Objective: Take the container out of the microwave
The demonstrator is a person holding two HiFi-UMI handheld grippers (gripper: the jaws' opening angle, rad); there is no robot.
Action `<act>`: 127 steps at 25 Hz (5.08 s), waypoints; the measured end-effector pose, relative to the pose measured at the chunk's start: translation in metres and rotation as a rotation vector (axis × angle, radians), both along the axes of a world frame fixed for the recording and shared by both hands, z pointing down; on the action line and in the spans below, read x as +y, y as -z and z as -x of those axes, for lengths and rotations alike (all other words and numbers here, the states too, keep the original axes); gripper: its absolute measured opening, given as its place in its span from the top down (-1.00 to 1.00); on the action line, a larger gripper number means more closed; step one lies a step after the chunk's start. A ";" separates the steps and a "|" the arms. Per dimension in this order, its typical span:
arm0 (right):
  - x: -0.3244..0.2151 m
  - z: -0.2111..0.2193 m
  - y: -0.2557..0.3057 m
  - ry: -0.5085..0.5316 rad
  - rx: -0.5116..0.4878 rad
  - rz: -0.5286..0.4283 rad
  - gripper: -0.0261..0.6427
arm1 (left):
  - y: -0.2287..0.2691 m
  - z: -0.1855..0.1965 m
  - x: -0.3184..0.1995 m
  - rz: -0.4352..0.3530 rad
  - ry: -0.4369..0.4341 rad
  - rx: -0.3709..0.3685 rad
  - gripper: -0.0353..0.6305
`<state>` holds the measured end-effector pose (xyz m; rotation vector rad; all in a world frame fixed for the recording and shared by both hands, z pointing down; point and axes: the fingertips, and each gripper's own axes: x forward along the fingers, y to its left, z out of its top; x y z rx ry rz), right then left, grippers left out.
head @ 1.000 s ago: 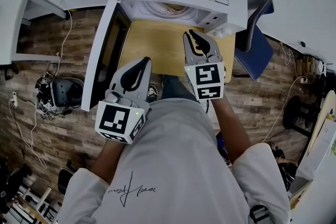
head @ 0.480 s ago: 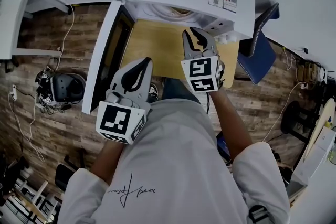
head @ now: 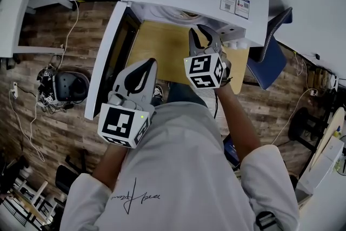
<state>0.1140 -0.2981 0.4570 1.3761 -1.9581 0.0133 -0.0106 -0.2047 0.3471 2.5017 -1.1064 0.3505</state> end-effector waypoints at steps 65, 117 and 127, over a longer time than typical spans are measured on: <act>-0.059 0.002 -0.065 0.186 0.635 -0.094 0.74 | -0.027 0.014 -0.009 0.100 0.111 0.016 0.91; -0.005 0.018 -0.029 0.129 0.542 -0.108 0.75 | -0.007 0.030 0.020 0.030 0.065 0.032 0.91; 0.013 0.015 -0.020 0.093 0.501 -0.101 0.75 | -0.005 0.033 0.034 0.021 0.057 0.034 0.91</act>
